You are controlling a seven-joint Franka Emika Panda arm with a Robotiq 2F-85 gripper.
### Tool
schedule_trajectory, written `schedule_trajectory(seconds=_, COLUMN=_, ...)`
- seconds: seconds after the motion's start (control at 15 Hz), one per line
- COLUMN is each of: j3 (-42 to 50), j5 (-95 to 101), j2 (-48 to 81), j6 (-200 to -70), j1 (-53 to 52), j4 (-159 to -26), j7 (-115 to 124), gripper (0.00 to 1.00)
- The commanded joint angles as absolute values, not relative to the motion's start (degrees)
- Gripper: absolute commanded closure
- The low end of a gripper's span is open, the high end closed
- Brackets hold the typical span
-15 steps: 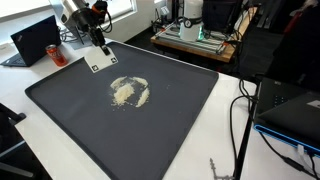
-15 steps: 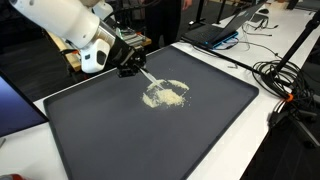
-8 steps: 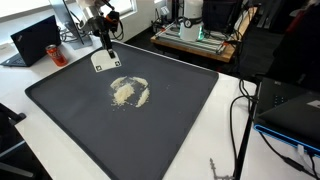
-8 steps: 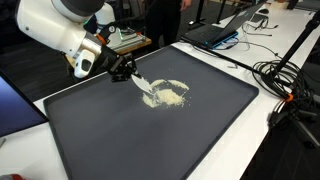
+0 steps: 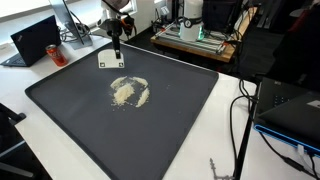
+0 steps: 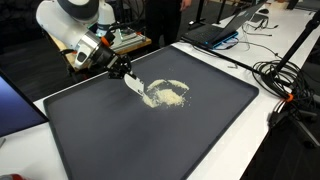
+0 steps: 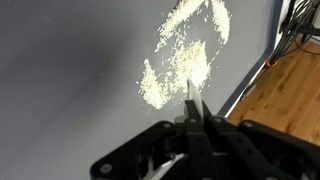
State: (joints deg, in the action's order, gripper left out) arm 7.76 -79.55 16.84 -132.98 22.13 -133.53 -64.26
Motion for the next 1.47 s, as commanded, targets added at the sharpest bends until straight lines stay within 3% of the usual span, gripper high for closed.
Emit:
schedule_trajectory(seconds=0.0, j3=9.3, j5=-91.3, j2=11.5, j6=-139.9, j1=17.4, j4=-140.5, j7=-68.4, gripper=0.99)
schedule_trajectory(seconds=0.33, j3=9.1, j5=-99.1, j2=11.1, j6=-149.5, j1=11.4, j4=-141.6, j7=-68.4, gripper=0.99)
schedule_trajectory(seconds=0.87, j3=6.7, j5=-94.7, j2=12.6, j6=-156.1, j1=7.3, j4=-140.0, j7=-60.7, gripper=0.99)
schedule_trajectory(seconds=1.4, j3=7.5, j5=-67.0, j2=10.7, j6=-160.9, j1=3.4, j4=-140.0, j7=-42.2, gripper=0.99)
